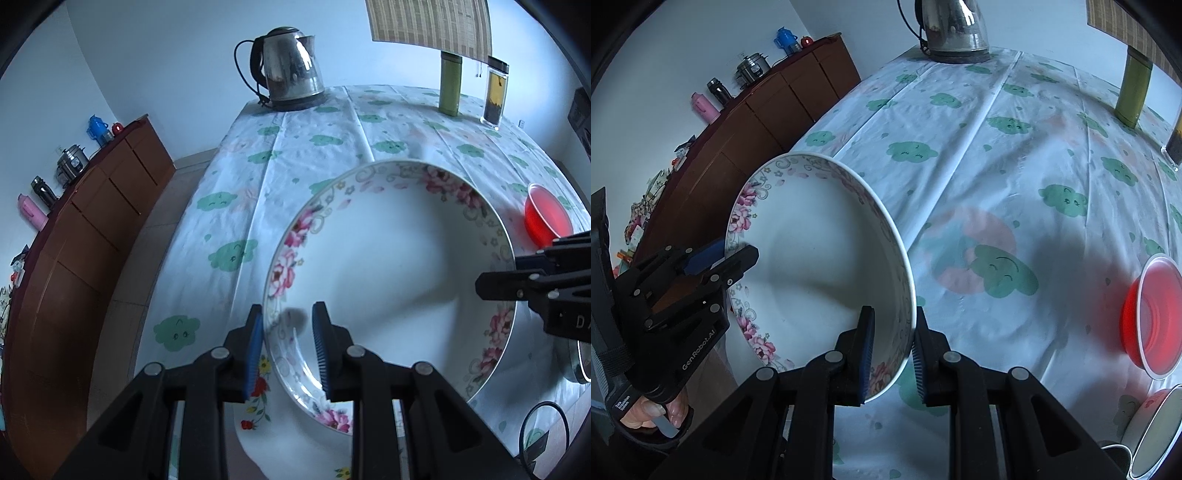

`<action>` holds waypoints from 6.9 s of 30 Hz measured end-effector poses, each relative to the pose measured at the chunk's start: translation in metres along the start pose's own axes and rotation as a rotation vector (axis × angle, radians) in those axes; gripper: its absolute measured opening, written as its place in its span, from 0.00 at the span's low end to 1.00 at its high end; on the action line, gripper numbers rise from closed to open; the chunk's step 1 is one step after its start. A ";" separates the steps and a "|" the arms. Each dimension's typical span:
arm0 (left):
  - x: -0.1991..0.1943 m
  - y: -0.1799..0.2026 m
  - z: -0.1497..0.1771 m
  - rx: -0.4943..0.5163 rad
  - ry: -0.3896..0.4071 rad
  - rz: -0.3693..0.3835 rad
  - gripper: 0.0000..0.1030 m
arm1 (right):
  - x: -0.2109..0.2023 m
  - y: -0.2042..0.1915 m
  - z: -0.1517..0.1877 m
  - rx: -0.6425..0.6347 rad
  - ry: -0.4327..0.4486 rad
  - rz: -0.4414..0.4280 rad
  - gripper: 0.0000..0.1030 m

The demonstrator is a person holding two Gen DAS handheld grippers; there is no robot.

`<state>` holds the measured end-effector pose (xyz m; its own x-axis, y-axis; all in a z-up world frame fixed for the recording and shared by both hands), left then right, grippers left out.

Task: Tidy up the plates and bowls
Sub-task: 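Carry the held bowl with both grippers toward the stacked white plates, then lower the bowl onto the plate stack and open both grippers, then move both tools toward the pink-tinted plastic bowl, then close the left gripper on the pink bowl rim while the right gripper grips it too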

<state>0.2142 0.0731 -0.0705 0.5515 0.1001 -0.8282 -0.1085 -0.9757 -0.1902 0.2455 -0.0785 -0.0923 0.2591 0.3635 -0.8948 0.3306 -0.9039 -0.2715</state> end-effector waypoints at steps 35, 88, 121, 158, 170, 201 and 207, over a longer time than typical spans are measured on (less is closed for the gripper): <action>0.015 -0.030 0.043 -0.082 -0.059 0.016 0.23 | 0.033 -0.036 0.013 -0.077 -0.065 -0.010 0.21; 0.009 -0.022 0.066 -0.106 0.039 -0.016 0.45 | 0.029 -0.037 0.042 -0.083 0.079 -0.004 0.44; -0.059 0.078 0.013 -0.040 0.209 0.181 0.72 | -0.064 0.017 0.100 0.032 0.297 -0.057 0.52; -0.009 0.256 -0.078 0.058 0.064 0.382 0.74 | -0.131 0.262 0.122 0.371 0.359 0.151 0.58; 0.023 0.278 -0.089 0.075 -0.027 0.406 0.74 | -0.099 0.283 0.088 0.352 0.253 0.094 0.58; 0.038 0.299 -0.099 0.139 -0.046 0.411 0.14 | -0.075 0.272 0.062 0.312 0.192 0.053 0.17; 0.032 0.296 -0.099 0.140 -0.028 0.403 0.14 | -0.082 0.265 0.063 0.296 0.198 0.062 0.17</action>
<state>0.2815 -0.2316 -0.1008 0.4192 -0.2766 -0.8647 -0.4231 -0.9022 0.0836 0.2552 -0.3619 -0.1133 0.4503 0.3168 -0.8348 0.0392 -0.9411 -0.3359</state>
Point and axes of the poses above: each gripper's, at about its wrist camera, not at the fingertips, and x roughly the way its jaws point, y to its right, z to its underside, the point moved 3 cm from there along x, roughly the way its jaws point, and after that the axes turned 2 degrees about -y, right-handed, at the moved point
